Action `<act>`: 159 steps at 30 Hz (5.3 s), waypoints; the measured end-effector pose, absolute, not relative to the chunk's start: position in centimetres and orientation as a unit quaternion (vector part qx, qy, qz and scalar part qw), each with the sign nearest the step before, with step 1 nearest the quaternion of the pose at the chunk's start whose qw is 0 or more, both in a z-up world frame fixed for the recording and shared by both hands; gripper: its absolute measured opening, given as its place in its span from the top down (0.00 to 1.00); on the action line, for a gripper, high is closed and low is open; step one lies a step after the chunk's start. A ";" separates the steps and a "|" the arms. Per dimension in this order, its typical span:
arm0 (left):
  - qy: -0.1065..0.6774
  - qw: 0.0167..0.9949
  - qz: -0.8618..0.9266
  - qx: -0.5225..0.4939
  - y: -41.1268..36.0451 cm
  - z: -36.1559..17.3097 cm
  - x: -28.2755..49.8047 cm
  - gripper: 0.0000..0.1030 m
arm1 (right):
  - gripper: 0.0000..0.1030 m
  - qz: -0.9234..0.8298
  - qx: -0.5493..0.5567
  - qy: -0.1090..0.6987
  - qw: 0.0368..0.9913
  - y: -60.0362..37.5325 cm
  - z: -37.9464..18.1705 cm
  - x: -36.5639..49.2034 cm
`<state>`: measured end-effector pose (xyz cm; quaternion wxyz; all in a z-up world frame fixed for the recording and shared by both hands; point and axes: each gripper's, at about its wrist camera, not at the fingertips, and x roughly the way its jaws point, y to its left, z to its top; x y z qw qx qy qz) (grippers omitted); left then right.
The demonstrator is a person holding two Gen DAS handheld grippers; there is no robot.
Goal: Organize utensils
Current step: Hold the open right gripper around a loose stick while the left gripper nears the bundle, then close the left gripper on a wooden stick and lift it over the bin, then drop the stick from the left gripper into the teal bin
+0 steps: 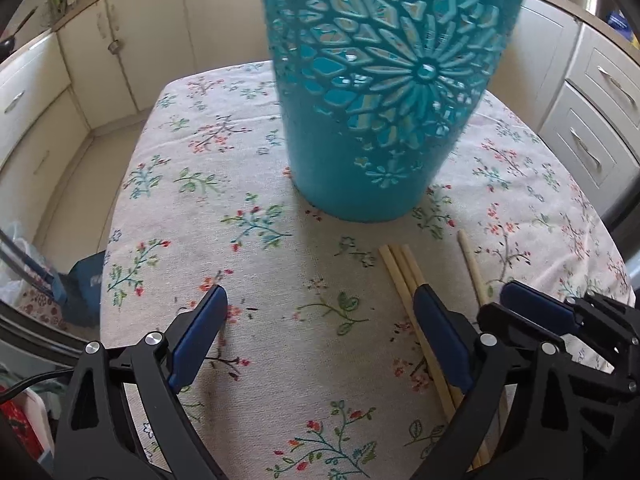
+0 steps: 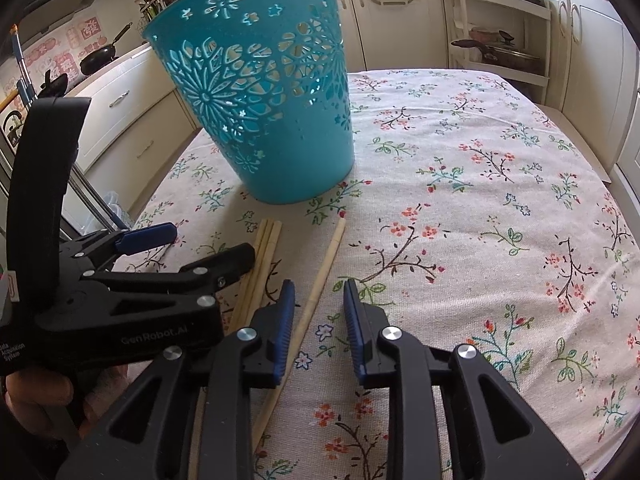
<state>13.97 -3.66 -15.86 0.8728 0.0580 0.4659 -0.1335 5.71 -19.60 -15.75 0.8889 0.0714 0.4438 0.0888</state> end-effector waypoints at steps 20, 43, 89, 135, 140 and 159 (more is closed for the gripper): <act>0.464 0.871 -0.150 0.051 -3.6 -15.9 14.0 0.13 | 0.72 0.094 0.091 0.445 0.886 -19.9 -15.6 5.8; 0.481 0.870 -0.100 0.041 -4.9 -15.9 14.0 0.14 | 0.69 0.090 0.137 0.448 0.879 -21.8 -15.6 5.9; 0.328 0.893 -0.305 -0.052 -0.7 5.3 12.6 0.96 | 0.93 0.122 0.104 0.448 0.880 -21.2 -16.0 8.2; 0.251 0.965 -0.079 0.001 -0.7 -5.1 13.1 0.26 | 0.88 0.125 0.103 0.446 0.881 -21.5 -16.0 7.8; 0.275 0.956 -0.099 0.007 -0.9 -7.2 12.1 0.21 | 0.88 0.106 0.078 0.442 0.887 -21.0 -15.8 7.1; 0.332 0.926 -0.179 0.032 -1.7 -5.9 23.4 0.21 | 0.86 0.102 0.082 0.443 0.887 -20.8 -15.7 6.7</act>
